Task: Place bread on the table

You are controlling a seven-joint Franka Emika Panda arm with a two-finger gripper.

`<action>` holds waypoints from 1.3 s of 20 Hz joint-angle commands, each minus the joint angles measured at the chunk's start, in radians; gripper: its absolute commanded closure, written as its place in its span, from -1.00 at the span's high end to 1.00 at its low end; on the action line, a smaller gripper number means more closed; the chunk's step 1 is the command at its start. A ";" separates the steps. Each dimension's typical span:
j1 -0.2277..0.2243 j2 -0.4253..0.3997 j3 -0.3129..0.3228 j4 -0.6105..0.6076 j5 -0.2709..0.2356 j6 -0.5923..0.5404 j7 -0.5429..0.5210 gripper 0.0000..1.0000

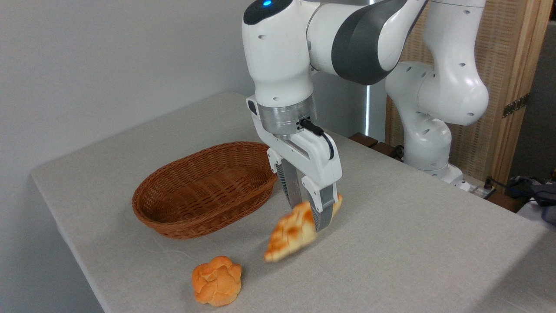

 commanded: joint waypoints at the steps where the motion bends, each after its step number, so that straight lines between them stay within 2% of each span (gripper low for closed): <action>1: -0.007 -0.021 0.012 -0.014 0.015 0.013 0.011 1.00; 6: -0.007 -0.022 0.010 0.005 0.014 0.008 0.009 1.00; 10: -0.007 -0.021 -0.004 0.064 0.000 -0.019 -0.067 1.00; 12: -0.007 -0.008 -0.031 0.135 -0.005 -0.068 -0.139 1.00; 14: -0.007 0.033 -0.048 0.247 -0.054 -0.146 -0.226 1.00; 18: -0.006 0.102 -0.070 0.448 -0.108 -0.243 -0.268 1.00; 22: -0.004 0.180 -0.143 0.557 -0.098 -0.253 -0.375 1.00; 25: -0.001 0.225 -0.148 0.621 -0.098 -0.283 -0.376 1.00; 26: 0.016 0.234 -0.149 0.629 -0.098 -0.292 -0.371 1.00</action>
